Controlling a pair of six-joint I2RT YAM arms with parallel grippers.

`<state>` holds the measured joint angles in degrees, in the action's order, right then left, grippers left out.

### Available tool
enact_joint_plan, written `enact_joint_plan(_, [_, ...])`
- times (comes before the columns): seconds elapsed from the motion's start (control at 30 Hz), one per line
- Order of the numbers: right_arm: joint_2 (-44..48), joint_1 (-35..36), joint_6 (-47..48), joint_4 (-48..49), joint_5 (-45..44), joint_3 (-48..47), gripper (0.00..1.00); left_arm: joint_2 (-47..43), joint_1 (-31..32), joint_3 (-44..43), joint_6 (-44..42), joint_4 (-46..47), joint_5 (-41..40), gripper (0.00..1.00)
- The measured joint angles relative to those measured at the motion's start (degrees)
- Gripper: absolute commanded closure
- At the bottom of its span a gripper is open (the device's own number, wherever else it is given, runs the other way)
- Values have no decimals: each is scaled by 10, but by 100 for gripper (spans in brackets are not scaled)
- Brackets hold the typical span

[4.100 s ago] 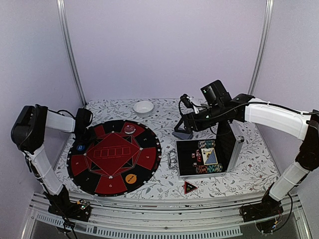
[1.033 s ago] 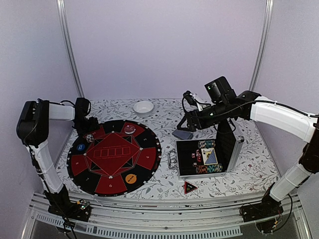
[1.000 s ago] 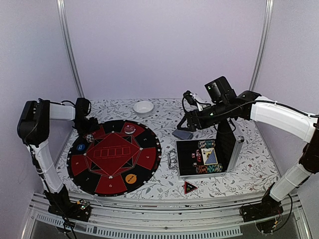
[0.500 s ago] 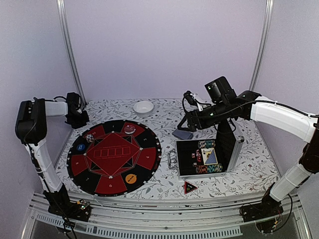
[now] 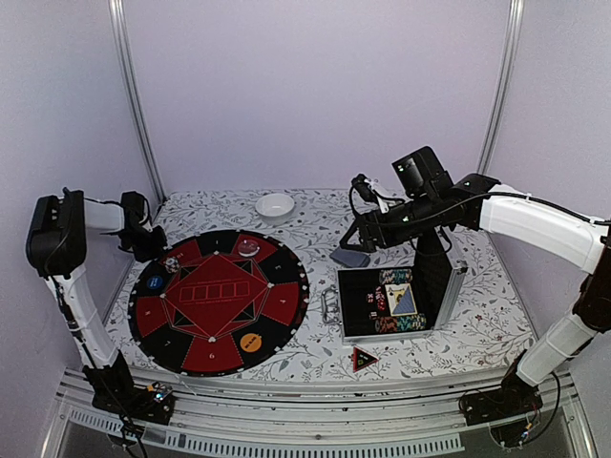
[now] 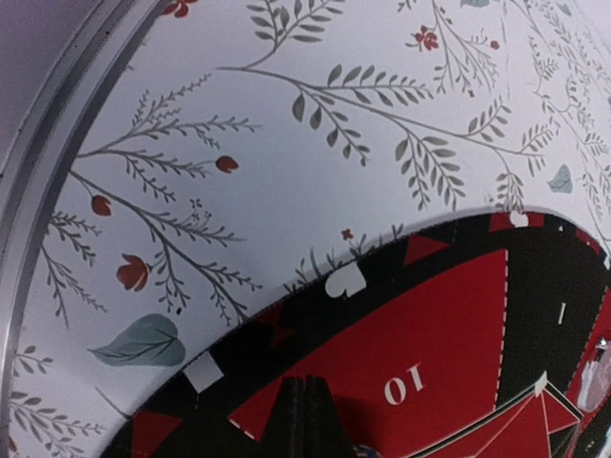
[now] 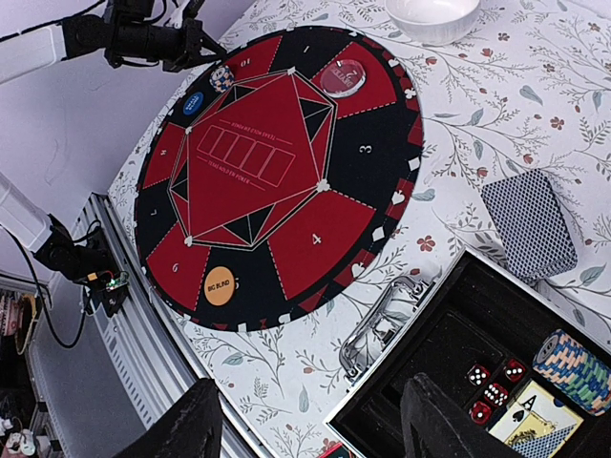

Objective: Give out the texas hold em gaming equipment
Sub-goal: Adjust the poker chips pile in the small blind area.

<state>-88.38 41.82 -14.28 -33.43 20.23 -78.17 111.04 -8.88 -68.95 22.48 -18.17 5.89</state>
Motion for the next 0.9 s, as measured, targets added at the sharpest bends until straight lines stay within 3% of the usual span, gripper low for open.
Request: enact_joint_plan(0.9, [0,0,0,-1,-2,0,34,-14,13,50,-4,28,25,100])
